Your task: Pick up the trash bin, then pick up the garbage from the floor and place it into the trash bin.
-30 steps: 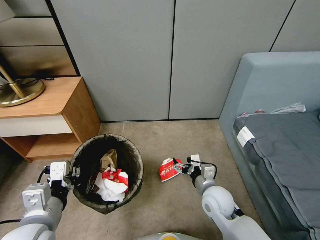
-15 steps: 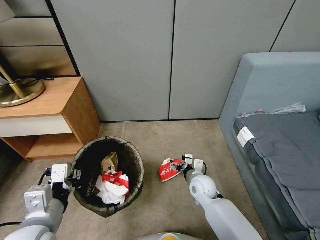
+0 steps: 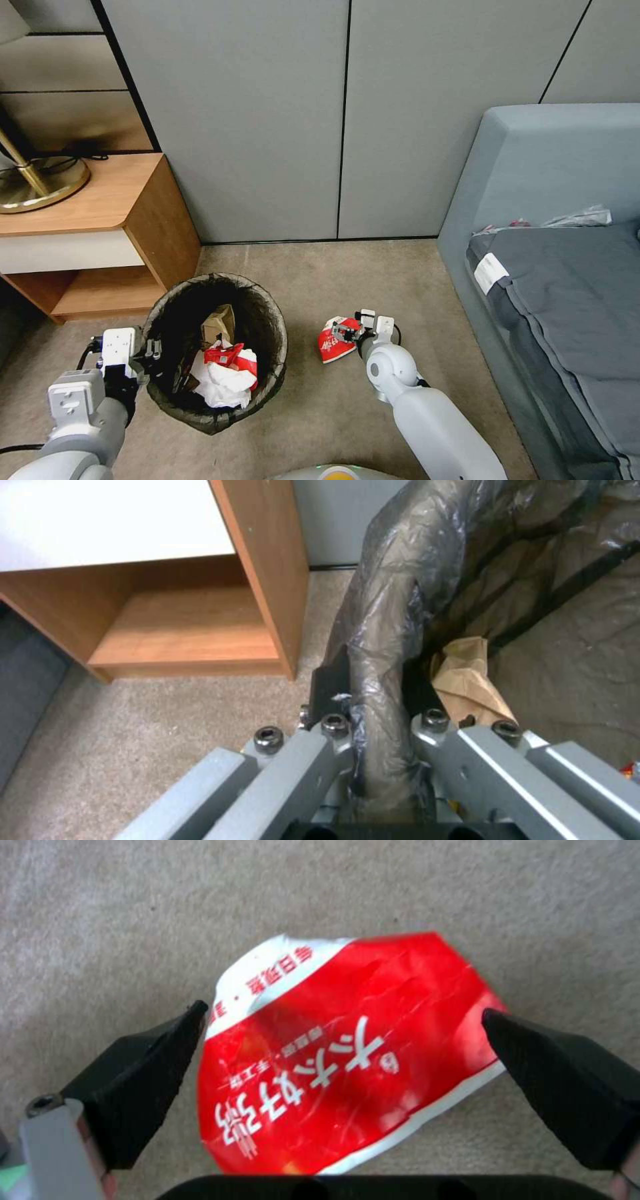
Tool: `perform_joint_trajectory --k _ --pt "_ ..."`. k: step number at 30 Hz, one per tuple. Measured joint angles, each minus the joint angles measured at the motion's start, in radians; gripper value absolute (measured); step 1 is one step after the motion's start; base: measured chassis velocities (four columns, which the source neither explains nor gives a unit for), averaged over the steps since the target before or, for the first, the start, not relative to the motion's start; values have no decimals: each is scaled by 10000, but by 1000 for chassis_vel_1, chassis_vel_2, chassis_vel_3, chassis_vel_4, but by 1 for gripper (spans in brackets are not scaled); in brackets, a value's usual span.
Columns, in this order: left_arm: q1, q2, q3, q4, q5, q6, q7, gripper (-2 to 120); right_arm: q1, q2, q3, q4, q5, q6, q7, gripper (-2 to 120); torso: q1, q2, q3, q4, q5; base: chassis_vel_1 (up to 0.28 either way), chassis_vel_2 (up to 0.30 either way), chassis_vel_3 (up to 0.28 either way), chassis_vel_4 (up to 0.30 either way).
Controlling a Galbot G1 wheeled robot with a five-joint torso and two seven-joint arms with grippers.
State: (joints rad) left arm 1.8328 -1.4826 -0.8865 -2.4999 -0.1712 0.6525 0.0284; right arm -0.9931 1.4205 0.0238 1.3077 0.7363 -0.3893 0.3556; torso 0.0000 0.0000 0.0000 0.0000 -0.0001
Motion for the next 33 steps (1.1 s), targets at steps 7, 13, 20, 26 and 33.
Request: perform_joint_trajectory --k 7,13,20,26,33 --pt "18 74 0 0 -1 0 10 1 28 273 -30 -312 -195 35 41 100 0 0 0 0 1 0 0 0 0" --pt "-9 86 24 0 -2 0 11 1 79 378 -26 -464 -258 68 85 100 0 0 0 0 0 0 0 0 0" --pt "-44 98 39 0 0 -6 27 1 220 715 -64 -852 -437 142 195 100 0 0 -1 0 0 0 0 0 0" --pt "-75 99 37 0 3 -18 35 1 335 1032 -27 -1236 -588 269 361 100 0 0 0 0 1 0 0 0 0" --pt "-120 94 57 0 14 -29 37 1 455 1296 -16 -1651 -882 475 444 100 0 0 0 0 0 0 0 0 0"
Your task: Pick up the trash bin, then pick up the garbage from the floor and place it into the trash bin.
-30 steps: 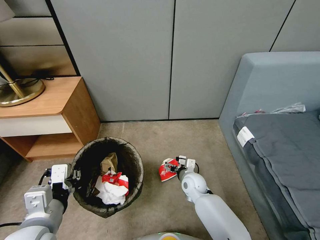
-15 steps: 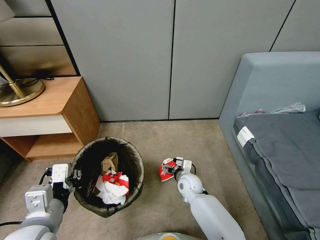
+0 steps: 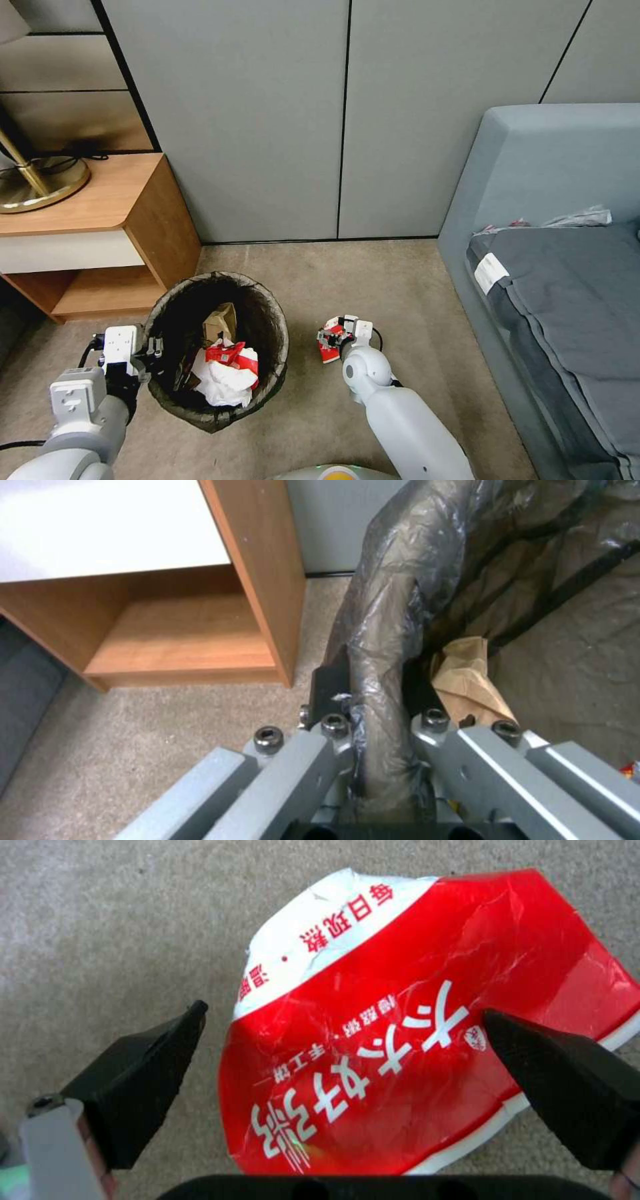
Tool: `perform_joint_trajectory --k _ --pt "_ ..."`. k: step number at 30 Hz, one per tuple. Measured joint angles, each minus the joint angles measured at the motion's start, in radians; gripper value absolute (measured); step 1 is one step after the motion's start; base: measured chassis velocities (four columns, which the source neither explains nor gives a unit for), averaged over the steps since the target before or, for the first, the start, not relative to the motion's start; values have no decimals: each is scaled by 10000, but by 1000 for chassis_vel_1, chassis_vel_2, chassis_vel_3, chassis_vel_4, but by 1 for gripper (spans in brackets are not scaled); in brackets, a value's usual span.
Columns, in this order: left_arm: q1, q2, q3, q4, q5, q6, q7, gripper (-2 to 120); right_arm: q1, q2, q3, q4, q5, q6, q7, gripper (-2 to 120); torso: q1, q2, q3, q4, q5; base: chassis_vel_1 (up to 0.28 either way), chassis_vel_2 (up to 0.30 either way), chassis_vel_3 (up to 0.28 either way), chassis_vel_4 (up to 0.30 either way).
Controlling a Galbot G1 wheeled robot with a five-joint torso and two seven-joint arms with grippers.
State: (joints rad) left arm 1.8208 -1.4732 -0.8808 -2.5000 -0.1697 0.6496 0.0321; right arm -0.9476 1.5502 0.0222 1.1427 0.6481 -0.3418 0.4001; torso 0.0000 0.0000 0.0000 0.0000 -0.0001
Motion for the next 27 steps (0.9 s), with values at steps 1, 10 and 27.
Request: perform_joint_trajectory --k 1,10,27 --pt "-7 -1 4 0 5 -3 2 1 20 34 8 -73 -41 23 3 96 1 0 0 0 0 0 0 0 0" --pt "-98 3 41 0 28 -21 8 1 138 133 56 -455 -197 261 3 62 0 0 0 1 1 0 0 0 0" --pt "-216 23 129 0 60 -48 18 1 243 118 136 -780 -372 574 8 7 0 1 -1 -2 0 0 0 0 0"
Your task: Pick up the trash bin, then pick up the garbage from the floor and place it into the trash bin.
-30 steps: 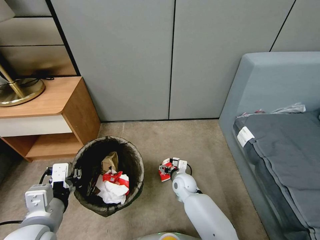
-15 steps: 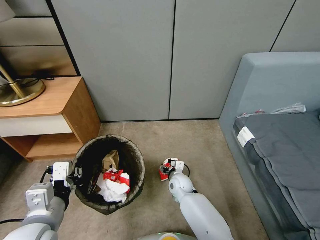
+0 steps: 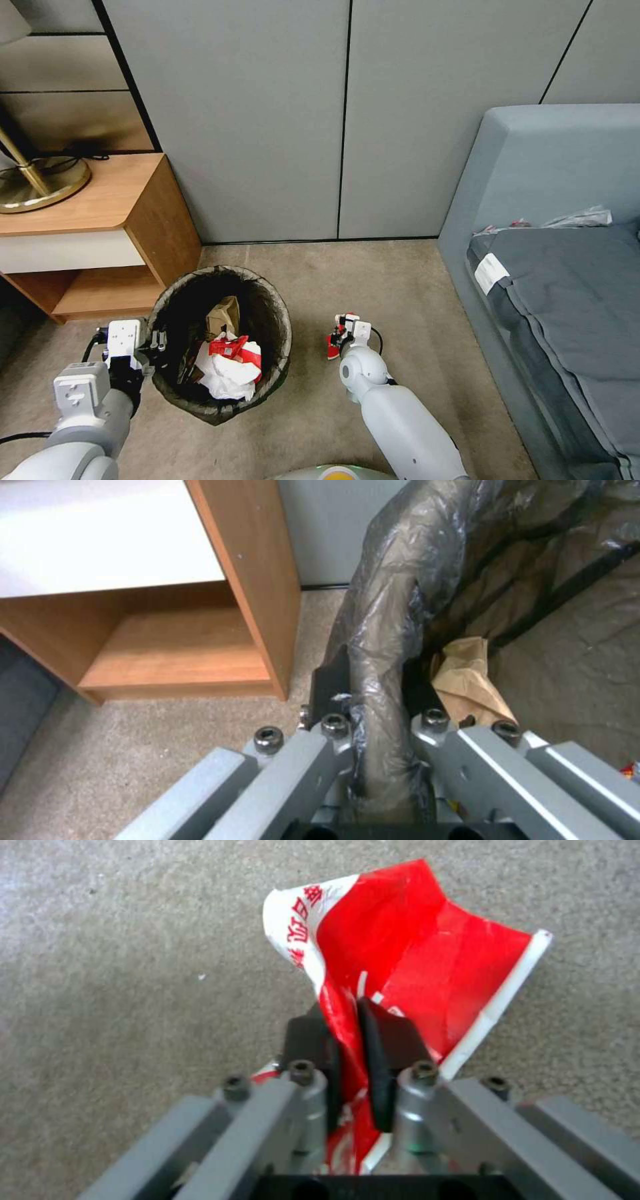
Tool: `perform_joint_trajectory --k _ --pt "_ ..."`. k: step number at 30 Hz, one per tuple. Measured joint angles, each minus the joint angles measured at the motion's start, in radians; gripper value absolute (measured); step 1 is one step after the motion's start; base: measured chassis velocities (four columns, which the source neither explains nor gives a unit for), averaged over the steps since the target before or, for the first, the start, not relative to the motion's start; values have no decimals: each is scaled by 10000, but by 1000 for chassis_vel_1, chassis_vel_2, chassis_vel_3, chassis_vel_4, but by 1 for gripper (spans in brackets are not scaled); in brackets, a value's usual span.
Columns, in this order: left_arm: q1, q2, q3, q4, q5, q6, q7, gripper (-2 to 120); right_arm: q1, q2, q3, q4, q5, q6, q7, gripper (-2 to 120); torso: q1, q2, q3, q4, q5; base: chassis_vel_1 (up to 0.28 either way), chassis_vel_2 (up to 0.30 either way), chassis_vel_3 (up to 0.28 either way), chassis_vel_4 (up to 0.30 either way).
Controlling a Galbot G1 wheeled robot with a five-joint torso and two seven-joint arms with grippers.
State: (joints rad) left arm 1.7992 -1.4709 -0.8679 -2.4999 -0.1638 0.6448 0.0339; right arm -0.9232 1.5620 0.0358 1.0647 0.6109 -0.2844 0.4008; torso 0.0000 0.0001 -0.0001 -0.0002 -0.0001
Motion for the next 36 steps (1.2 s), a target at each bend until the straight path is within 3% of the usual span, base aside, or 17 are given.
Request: perform_joint_trajectory --k 3,13,16,17,19,24,28,30,32,36 --pt "5 2 2 0 3 -6 4 1 -30 -15 13 6 -166 105 1 1 0 0 0 1 1 0 0 0 0" --pt "30 14 -2 0 4 -11 8 1 -374 -514 112 962 -802 427 29 1 1 -1 1 0 2 0 0 0 0" --pt "69 34 -24 0 -17 -11 13 1 -758 -1183 210 2583 -1232 516 -66 0 0 -1 2 0 5 0 0 0 0" --pt "69 34 -24 0 -17 -11 13 1 -758 -1183 210 2583 -1232 516 -66 0 0 -1 2 0 5 0 0 0 0" --pt "101 58 -34 0 -35 -11 13 1 -1001 -1724 300 4094 -1191 328 -119 0 1 -1 1 0 0 0 0 0 0" --pt "157 119 -50 0 -46 -6 11 1 -1143 -2281 313 5872 -841 -8 -231 0 0 -1 1 2 3 0 0 0 0" --pt "224 185 -78 0 -104 20 3 1 -1190 -3161 276 8064 -124 -471 -745 0 0 -1 1 3 2 0 0 0 0" --pt "227 189 -77 0 -105 22 -1 1 -1186 -3304 276 8345 -19 -529 -869 0 1 -1 1 1 0 0 0 0 0" --pt "238 198 -49 0 -94 32 -6 1 -1103 -3965 238 9515 643 -800 -1172 0 1 -1 1 1 2 0 0 0 0" --pt "249 243 -16 0 -84 48 -8 1 -1007 -4682 146 10690 1534 -1057 -1504 0 0 -1 1 2 3 0 0 0 0"
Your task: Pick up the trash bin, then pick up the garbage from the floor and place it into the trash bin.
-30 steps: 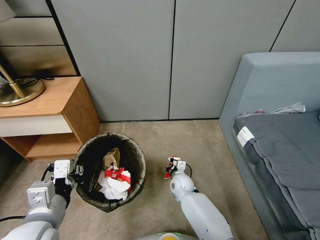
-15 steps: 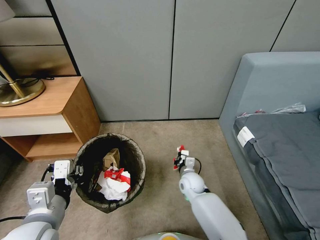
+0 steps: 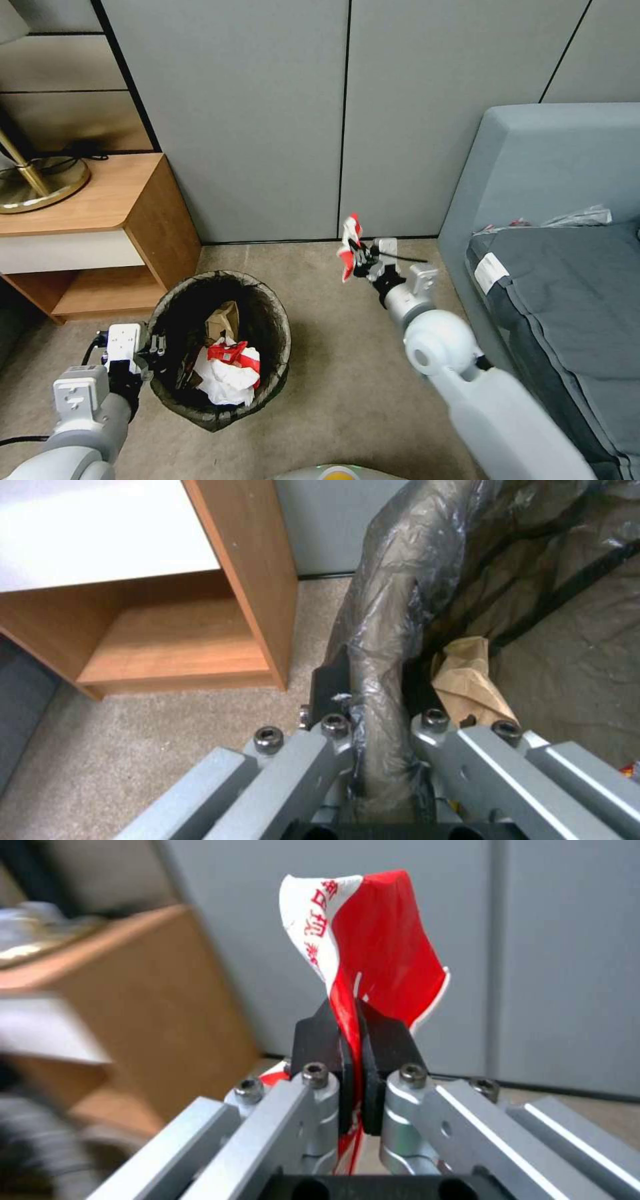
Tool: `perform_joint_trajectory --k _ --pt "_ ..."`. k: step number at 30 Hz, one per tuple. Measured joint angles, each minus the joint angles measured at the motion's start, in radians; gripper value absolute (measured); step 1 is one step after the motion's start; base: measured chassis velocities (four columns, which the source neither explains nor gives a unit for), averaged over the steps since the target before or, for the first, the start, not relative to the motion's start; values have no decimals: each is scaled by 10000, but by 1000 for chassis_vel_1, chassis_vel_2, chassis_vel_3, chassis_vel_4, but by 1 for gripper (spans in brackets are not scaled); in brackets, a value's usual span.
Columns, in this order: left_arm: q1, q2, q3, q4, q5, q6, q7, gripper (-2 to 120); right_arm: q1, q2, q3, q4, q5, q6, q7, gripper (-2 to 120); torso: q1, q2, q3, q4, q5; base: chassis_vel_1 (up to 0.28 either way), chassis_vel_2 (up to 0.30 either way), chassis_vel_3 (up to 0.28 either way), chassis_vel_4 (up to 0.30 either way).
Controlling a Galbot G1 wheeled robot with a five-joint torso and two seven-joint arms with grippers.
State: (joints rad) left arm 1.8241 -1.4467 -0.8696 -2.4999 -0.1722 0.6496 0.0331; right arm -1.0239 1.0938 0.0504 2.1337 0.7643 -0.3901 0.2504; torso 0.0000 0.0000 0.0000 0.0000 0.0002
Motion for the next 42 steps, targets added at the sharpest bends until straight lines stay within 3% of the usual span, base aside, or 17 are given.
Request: perform_joint_trajectory --k 10,17,31,42 --pt "-11 96 64 0 66 22 0 1 310 -841 -703 2124 1947 -542 -769 0 0 0 0 0 -1 0 0 0 0" --pt "-36 117 121 0 79 43 0 1 725 -992 -1703 2687 2747 -812 -833 0 0 0 0 0 -2 0 0 0 0" --pt "-76 116 162 0 99 75 -2 1 1436 -618 -4195 2307 2539 -942 -710 0 0 0 -1 0 -2 0 0 0 0" --pt "-76 82 168 0 97 75 -11 1 1572 368 -4898 992 1574 -1025 -494 0 0 0 0 -1 -3 0 0 0 0"
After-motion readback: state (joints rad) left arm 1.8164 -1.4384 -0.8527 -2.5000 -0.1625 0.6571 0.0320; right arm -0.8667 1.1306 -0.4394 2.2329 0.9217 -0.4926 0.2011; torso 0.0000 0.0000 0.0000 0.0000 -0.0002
